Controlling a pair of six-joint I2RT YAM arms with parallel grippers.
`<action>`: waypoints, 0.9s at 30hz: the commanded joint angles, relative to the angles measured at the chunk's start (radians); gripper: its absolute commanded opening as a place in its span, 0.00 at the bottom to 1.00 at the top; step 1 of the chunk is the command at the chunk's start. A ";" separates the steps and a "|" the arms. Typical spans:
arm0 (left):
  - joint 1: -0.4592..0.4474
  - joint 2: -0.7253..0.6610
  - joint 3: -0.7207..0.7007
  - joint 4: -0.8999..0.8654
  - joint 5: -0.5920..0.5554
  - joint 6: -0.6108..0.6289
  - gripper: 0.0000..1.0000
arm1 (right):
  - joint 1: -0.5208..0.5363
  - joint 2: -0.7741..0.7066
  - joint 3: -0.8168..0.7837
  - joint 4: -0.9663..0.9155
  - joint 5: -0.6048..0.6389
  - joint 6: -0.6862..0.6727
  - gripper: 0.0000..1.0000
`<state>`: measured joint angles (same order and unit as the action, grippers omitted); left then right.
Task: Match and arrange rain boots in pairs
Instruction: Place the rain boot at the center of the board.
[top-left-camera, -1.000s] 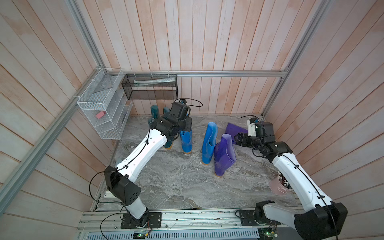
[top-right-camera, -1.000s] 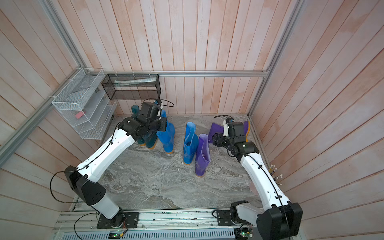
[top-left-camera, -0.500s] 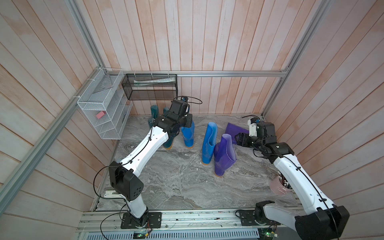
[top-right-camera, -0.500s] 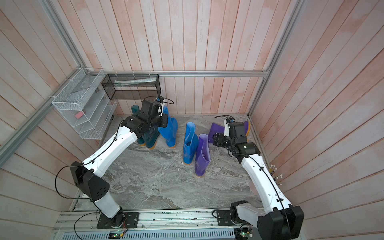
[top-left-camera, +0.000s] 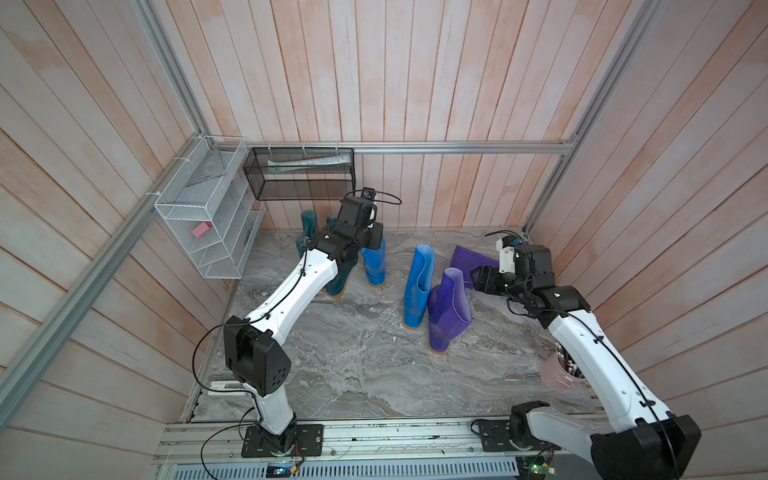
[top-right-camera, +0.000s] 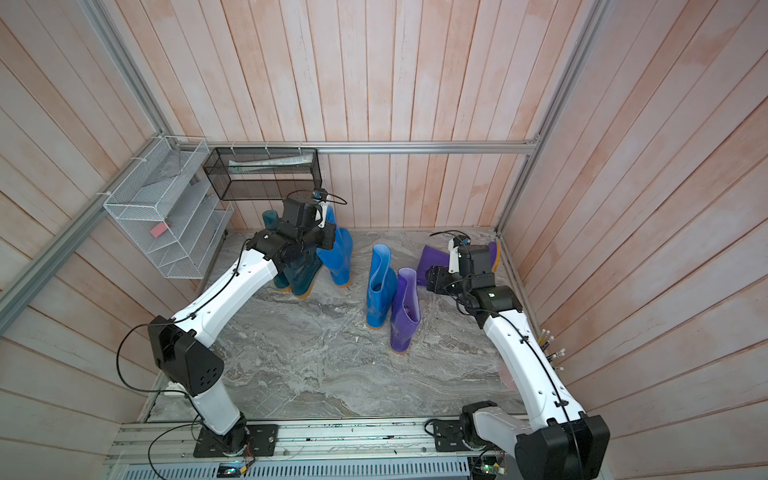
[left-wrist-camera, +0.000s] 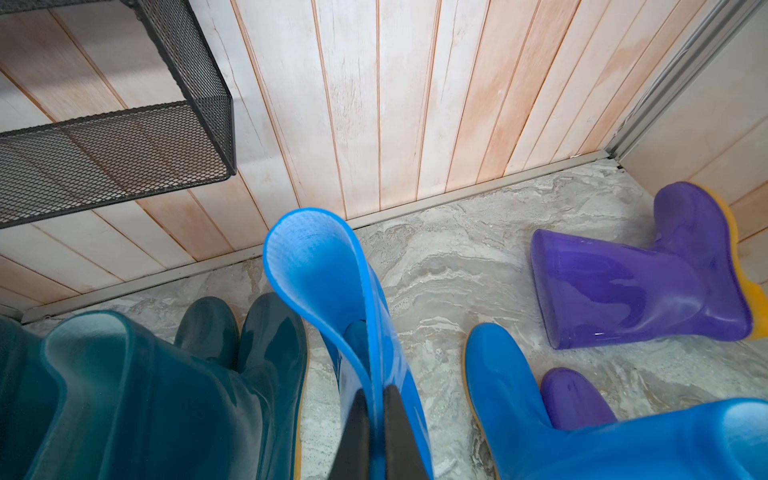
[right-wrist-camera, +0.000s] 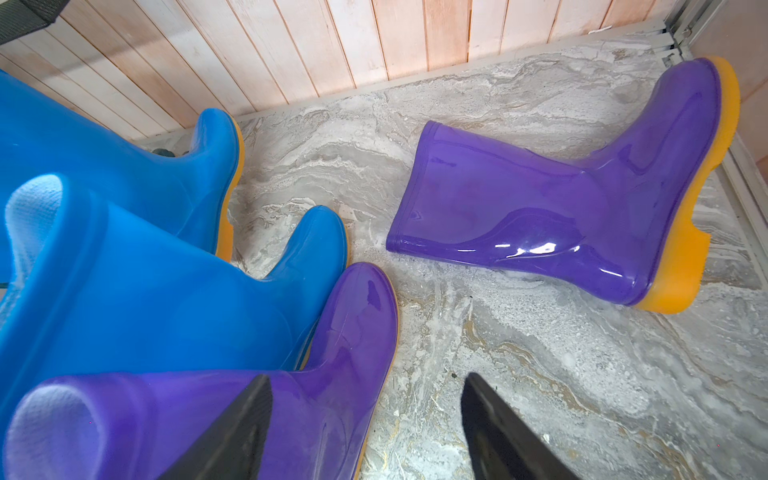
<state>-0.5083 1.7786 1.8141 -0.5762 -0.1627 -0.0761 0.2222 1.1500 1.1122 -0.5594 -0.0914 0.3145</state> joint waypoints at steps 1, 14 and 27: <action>0.006 0.004 0.060 0.145 -0.022 0.044 0.00 | 0.006 -0.018 0.005 -0.023 0.008 0.004 0.74; 0.014 0.069 0.061 0.153 -0.061 0.045 0.00 | 0.006 -0.025 -0.011 -0.020 0.013 0.004 0.74; 0.015 0.086 0.064 0.149 -0.073 0.050 0.01 | 0.006 -0.019 -0.014 -0.011 0.010 0.004 0.74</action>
<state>-0.4980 1.8713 1.8233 -0.5320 -0.2150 -0.0441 0.2218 1.1400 1.1076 -0.5610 -0.0879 0.3145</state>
